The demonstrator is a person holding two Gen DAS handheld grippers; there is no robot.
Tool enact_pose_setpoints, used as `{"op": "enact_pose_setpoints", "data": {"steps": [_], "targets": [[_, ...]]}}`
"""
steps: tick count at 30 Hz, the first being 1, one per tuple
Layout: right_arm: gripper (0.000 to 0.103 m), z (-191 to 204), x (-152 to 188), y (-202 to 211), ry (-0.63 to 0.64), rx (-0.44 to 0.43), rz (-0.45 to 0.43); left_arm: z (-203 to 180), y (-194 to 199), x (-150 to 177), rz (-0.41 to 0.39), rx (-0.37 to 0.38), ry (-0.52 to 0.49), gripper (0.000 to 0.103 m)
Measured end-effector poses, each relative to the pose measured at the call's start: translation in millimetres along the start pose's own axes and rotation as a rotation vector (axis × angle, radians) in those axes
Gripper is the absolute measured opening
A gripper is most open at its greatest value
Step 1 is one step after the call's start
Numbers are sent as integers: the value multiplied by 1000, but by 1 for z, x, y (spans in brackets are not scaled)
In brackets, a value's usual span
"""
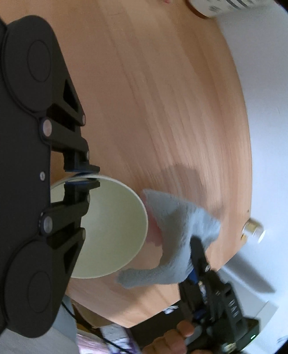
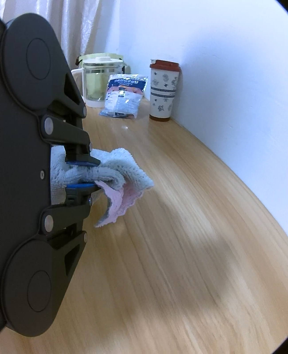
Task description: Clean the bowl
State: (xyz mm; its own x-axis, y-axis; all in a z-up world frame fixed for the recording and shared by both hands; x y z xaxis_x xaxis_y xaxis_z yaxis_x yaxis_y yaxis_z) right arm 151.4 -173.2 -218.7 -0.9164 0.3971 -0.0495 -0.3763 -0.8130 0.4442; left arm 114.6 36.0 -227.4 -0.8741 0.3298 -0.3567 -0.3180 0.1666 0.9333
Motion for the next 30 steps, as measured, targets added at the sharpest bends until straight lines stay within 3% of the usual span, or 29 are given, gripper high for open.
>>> {"op": "enact_pose_setpoints", "data": {"steps": [4,8,12,20,23,26,28,30], "targets": [[17,8,-7,14,92,80,-9,-1,3,-1,11,-2,0,8],[17,29,-9,30,373,321,9,-6,2,-17,-12,-12,2,28],[17,31,2,13,508,441,92,-9,6,-28,-30,-25,-43,34],[18,11,4,-32,478,376,231,-29,4,-26,-16,-5,-210,43],[22,1,-8,-32,412,355,205,-31,0,-25,-9,-12,-223,43],[33,1,-12,-29,482,387,202,-33,-4,-27,2,-2,-216,43],[47,4,-12,-24,549,419,228,-35,-5,-28,0,8,-219,43],[53,8,-14,-18,622,453,238,-35,-6,-28,2,18,-223,43]]}}
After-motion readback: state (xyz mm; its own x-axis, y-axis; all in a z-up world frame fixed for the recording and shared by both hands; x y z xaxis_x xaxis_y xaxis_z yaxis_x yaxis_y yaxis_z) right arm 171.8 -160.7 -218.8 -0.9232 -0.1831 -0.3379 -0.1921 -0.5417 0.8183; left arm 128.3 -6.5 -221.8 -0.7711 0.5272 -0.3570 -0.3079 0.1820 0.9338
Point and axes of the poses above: each gripper's, at about its wrist camera, not at the fingertips, and y roughly against the way its jaws point, z to its left, x to its underside, the point moved 8 cm from there along -y, roughly the way its jaws point, and after that the axes turned 15 degrees about -x, right-handed, at the moved point
